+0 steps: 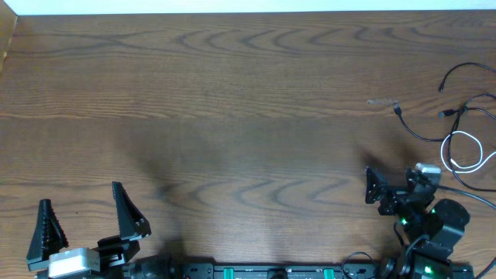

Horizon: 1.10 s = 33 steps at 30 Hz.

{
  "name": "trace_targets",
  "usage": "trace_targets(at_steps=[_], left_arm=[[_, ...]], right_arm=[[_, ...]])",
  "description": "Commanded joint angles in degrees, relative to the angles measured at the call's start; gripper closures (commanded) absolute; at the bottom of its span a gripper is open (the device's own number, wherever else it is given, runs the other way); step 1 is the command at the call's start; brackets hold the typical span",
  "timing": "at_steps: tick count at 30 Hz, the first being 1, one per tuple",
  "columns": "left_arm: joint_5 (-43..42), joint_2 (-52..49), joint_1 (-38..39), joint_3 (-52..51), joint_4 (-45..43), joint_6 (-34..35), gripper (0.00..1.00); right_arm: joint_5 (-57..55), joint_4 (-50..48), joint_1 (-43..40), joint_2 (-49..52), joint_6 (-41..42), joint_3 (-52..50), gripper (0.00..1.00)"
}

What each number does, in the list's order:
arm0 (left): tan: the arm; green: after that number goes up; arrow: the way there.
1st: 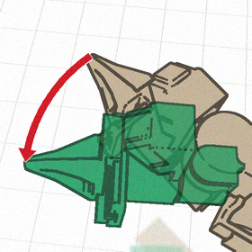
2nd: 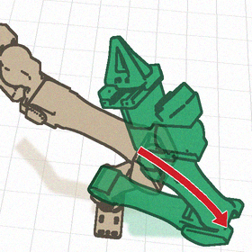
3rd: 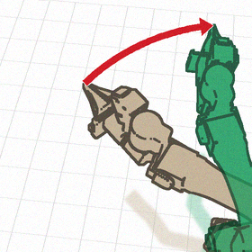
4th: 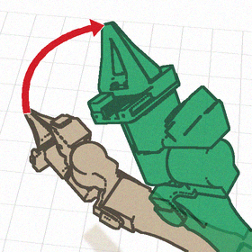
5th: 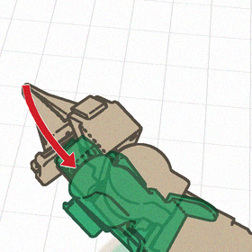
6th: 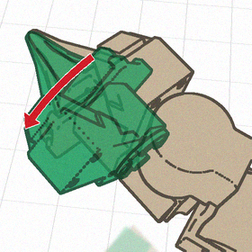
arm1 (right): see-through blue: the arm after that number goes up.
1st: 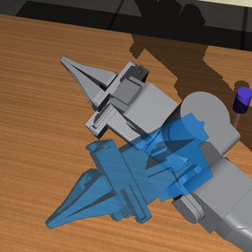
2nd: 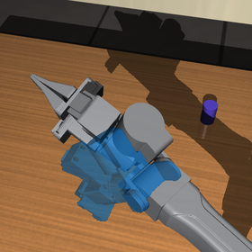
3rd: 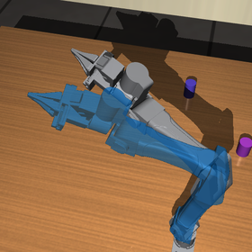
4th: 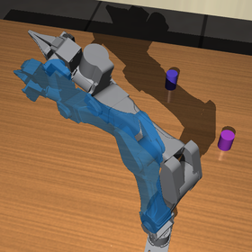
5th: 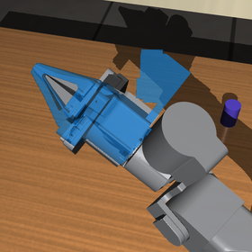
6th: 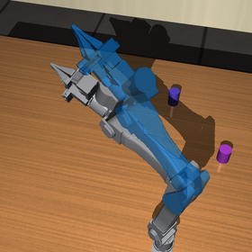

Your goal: Untangle cables

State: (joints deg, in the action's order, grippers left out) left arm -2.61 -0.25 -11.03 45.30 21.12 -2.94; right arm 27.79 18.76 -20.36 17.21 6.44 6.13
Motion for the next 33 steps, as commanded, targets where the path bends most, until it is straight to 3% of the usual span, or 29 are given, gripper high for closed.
trace_targets(at_steps=[1, 7, 23, 33], left_arm=[[0.52, 0.11, 0.24, 0.68, -0.13, 0.44, 0.00], [0.55, 0.11, 0.24, 0.68, -0.17, 0.42, 0.00], [0.55, 0.11, 0.24, 0.68, -0.15, 0.42, 0.00], [0.55, 0.11, 0.24, 0.68, -0.15, 0.44, 0.00]], right_arm=[[-0.66, -0.11, 0.81, 3.56, -0.94, -0.37, 0.01], [-1.16, -0.09, 7.61, 9.88, -0.92, -0.37, 0.01], [-1.75, -0.13, 19.02, -11.10, -0.94, -0.37, 0.01], [-1.75, -0.15, 19.82, -16.92, -0.94, -0.37, 0.01]])
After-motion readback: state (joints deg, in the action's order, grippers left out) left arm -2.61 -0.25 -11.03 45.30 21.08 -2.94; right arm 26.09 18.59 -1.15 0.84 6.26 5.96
